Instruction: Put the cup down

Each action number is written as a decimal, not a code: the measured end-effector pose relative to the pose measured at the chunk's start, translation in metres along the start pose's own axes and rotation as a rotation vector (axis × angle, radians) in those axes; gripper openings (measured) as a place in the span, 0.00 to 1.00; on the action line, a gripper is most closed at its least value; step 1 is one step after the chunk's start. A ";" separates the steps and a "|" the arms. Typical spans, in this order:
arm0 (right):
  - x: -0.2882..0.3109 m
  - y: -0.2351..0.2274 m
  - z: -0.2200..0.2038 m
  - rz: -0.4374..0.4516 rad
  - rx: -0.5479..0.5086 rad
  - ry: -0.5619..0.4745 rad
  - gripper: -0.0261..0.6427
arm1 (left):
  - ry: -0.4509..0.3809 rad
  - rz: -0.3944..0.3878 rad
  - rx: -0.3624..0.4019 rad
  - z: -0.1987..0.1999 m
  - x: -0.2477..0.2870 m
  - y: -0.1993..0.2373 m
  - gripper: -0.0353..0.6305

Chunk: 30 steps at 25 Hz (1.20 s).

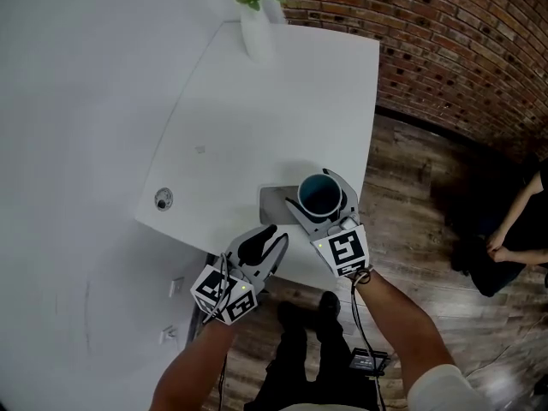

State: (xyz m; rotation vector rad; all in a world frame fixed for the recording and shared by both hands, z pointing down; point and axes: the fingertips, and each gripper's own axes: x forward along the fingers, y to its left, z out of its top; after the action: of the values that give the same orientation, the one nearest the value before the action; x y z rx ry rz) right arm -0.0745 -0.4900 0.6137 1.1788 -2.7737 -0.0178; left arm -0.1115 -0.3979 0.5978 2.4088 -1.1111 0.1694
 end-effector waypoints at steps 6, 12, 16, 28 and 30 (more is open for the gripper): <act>-0.011 0.002 -0.013 0.008 0.015 0.052 0.68 | -0.001 -0.002 0.002 0.000 0.004 -0.001 0.21; -0.016 -0.003 -0.007 0.004 0.024 0.056 0.72 | -0.011 -0.004 0.002 0.004 0.008 0.001 0.21; -0.028 -0.009 -0.003 -0.014 0.048 0.064 0.72 | -0.026 0.000 0.007 0.011 0.005 -0.004 0.21; -0.090 -0.001 0.019 -0.059 0.087 0.096 0.72 | -0.067 -0.012 0.012 0.032 -0.020 -0.025 0.21; -0.101 -0.001 0.035 -0.065 0.091 0.099 0.72 | -0.079 -0.022 0.021 0.043 -0.027 -0.033 0.19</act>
State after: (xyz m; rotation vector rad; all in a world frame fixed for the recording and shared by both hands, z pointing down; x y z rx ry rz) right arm -0.0086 -0.4195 0.5678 1.2548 -2.6748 0.1573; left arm -0.1084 -0.3817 0.5394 2.4640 -1.1226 0.0803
